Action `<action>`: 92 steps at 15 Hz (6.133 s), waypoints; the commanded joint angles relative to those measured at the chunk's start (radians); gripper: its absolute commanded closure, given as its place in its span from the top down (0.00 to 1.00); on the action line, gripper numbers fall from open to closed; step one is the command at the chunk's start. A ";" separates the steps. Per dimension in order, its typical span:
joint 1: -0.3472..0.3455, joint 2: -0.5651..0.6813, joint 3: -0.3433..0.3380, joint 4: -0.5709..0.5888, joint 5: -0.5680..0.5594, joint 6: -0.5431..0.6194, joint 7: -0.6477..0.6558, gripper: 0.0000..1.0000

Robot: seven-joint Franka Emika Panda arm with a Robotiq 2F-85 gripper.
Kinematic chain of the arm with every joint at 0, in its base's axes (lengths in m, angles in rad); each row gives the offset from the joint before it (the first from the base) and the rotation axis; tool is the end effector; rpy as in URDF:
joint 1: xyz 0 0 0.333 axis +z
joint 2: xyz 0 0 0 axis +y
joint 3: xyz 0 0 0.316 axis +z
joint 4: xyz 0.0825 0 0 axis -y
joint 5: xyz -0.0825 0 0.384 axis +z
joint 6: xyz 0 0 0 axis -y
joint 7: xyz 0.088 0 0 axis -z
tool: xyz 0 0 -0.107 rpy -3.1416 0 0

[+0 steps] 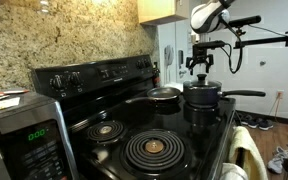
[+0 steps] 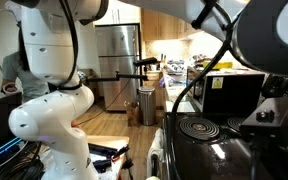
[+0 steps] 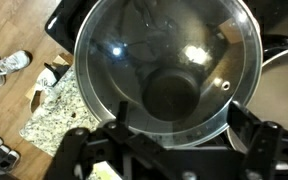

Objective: Uncover the pot and put the lid on the stovetop

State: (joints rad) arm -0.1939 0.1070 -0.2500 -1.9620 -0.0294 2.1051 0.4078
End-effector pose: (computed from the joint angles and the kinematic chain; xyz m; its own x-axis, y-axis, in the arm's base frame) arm 0.5282 -0.2491 0.4256 0.6705 -0.7397 0.0563 -0.7417 -0.6699 0.0326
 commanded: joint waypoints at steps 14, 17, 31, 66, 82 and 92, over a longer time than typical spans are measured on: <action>-0.015 -0.020 -0.002 -0.070 0.081 -0.060 -0.038 1.00; -0.014 -0.020 0.001 -0.069 0.087 -0.034 -0.055 0.98; -0.016 -0.015 0.004 -0.078 0.108 0.003 -0.149 0.16; -0.012 0.012 0.006 -0.104 0.048 0.193 -0.191 1.00; -0.009 0.002 0.008 -0.040 0.025 0.092 -0.179 0.47; -0.007 -0.036 0.009 -0.031 0.029 0.030 -0.192 0.34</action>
State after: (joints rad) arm -0.1947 0.1039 -0.2506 -2.0114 0.0115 2.1979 0.2395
